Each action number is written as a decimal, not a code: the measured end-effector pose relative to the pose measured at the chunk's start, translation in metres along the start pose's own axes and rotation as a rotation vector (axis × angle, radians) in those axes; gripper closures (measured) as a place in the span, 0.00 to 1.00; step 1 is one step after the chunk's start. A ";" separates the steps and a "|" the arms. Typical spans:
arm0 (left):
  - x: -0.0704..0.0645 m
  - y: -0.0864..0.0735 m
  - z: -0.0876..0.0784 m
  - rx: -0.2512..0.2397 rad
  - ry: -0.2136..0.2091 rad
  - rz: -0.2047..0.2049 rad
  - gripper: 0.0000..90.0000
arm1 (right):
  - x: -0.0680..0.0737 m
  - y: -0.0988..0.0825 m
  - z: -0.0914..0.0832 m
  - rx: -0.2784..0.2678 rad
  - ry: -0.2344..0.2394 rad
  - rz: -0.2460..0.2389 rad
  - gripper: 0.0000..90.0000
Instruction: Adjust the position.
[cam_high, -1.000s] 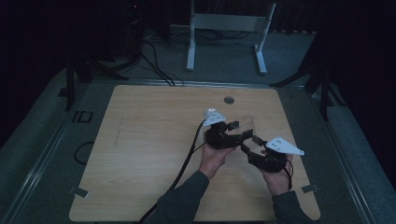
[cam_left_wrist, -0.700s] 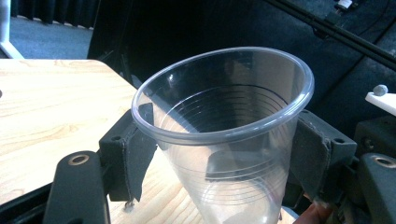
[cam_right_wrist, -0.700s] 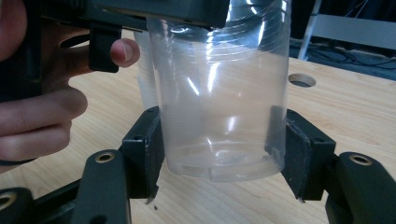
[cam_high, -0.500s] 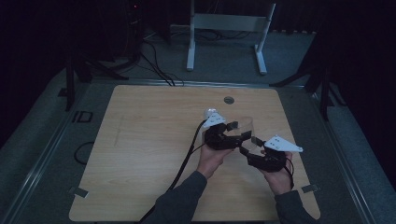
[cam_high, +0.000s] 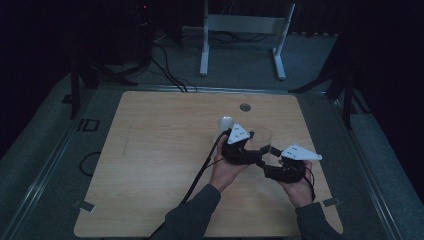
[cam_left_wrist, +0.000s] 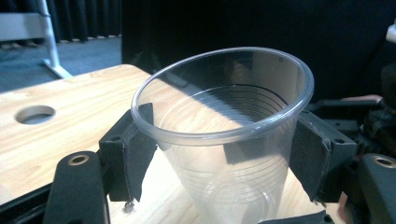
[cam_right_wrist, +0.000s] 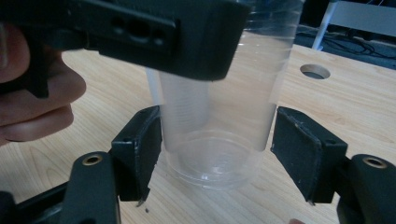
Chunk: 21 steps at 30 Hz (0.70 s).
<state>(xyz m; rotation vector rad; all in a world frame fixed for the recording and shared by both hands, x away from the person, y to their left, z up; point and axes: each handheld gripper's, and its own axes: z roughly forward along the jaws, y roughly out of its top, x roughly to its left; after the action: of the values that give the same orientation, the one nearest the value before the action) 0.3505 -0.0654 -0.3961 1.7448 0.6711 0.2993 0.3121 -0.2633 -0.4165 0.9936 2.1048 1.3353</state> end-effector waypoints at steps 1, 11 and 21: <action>-0.001 0.000 0.000 0.004 0.005 0.014 0.31 | 0.000 -0.001 0.001 0.004 0.001 0.004 0.37; -0.002 0.000 0.001 0.005 -0.007 0.010 0.31 | 0.001 -0.003 0.007 0.004 0.001 0.009 0.44; -0.001 0.001 0.001 -0.017 -0.021 -0.039 0.29 | 0.002 -0.003 0.007 -0.011 -0.008 0.021 0.46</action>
<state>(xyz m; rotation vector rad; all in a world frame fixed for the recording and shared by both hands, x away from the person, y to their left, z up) 0.3503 -0.0667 -0.3957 1.7141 0.6847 0.2588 0.3144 -0.2584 -0.4226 1.0168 2.0849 1.3495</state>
